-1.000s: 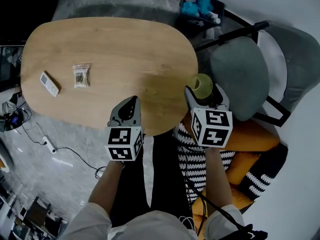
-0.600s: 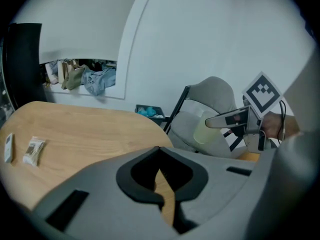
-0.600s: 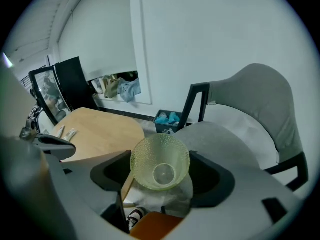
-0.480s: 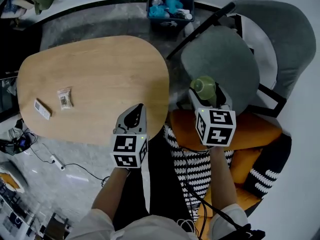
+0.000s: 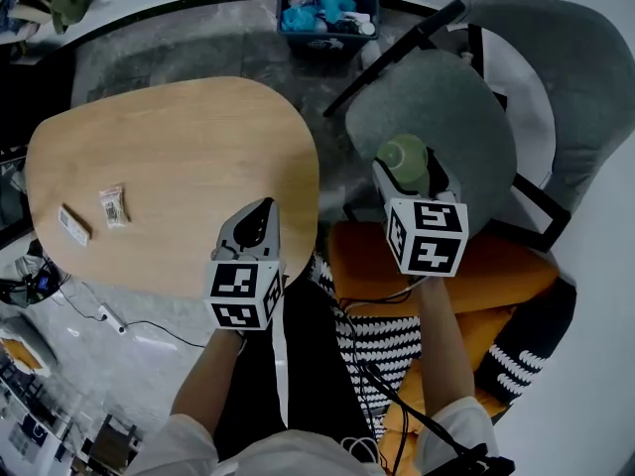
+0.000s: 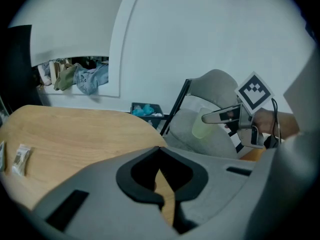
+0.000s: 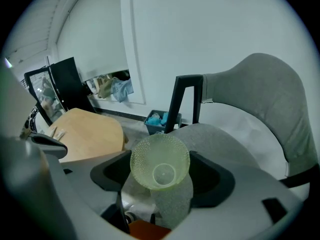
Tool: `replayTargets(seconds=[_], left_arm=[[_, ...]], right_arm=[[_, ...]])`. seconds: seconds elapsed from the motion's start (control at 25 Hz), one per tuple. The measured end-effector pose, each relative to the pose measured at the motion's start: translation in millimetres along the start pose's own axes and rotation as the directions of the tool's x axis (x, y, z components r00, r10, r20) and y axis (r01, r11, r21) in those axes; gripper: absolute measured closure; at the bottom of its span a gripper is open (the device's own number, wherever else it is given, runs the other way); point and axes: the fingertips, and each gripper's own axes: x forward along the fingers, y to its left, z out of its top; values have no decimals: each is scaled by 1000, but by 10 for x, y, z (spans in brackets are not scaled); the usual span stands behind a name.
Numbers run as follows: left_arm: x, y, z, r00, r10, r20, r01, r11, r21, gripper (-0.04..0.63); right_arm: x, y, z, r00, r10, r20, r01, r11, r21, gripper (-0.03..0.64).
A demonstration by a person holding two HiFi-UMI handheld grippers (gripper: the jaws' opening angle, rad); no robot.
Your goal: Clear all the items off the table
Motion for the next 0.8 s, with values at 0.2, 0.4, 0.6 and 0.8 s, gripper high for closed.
replayTargets(seconds=[0.2,0.4,0.6,0.8], left_arm=[[133,95,86,1000,11,-8,-11,1000,0,595],[222,131,109,1000,20,-20,-20,1000,-3,595],[273,150,74,999,20,-33,-20,1000,-6,595],[281,148,26,999,20,-39,-20,1000,-14,595]], right_arm=[[212,-123,143,1000,-10,13,9,999,32,256],[387,-206,210,1000,-13,14,13,999,36,256],[481,-248,241,1000,-17,18,16,999,37,256],[509,-242,254,999,-11,36,9,999,40,256]])
